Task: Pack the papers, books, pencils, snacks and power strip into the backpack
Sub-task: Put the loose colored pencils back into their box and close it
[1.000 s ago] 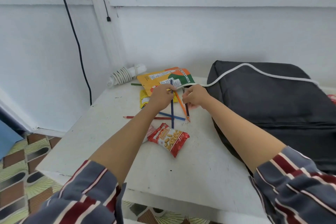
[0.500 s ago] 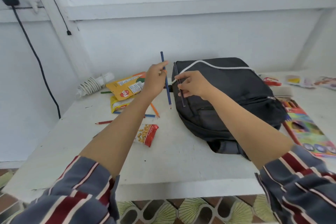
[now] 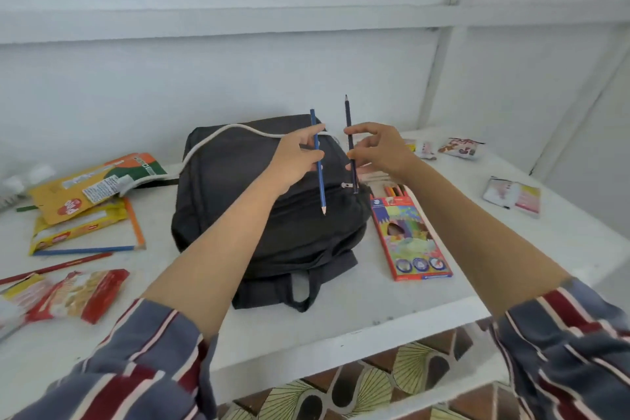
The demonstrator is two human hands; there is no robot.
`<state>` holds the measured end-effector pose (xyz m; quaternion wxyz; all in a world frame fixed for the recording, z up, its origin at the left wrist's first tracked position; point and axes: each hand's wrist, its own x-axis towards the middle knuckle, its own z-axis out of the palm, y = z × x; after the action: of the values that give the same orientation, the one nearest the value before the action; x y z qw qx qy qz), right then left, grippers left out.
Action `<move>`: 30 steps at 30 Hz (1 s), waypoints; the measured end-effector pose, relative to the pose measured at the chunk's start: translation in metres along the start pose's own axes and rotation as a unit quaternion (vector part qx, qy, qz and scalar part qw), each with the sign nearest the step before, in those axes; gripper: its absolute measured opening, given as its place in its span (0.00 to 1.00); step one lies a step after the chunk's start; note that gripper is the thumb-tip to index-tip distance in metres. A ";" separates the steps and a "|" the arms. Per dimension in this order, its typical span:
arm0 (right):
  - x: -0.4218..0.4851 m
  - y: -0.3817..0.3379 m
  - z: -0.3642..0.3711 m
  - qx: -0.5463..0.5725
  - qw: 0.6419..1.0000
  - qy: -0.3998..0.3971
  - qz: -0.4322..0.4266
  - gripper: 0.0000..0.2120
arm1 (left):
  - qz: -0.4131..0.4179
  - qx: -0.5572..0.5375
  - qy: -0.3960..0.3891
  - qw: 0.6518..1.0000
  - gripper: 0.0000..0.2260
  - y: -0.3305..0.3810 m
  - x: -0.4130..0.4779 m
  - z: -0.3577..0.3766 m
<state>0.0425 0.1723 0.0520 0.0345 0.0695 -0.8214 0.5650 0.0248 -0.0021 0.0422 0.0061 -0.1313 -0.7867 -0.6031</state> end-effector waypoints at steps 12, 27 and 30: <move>0.030 0.088 -0.107 0.011 0.995 0.041 0.089 0.22 | -0.053 0.033 -0.033 0.998 0.24 0.000 0.062 0.109; 0.094 0.132 -0.067 -0.150 0.988 0.011 0.015 0.34 | -0.068 0.119 -0.013 0.990 0.25 -0.033 0.131 0.129; 0.102 0.136 -0.067 -0.188 0.982 -0.004 -0.003 0.31 | -0.067 0.164 -0.024 0.984 0.25 -0.039 0.134 0.132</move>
<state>-0.0807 0.2750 -0.0358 0.0453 0.0661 -0.9130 0.4000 -0.0936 0.1409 -0.0084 -0.0314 -0.0899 -0.8820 -0.4615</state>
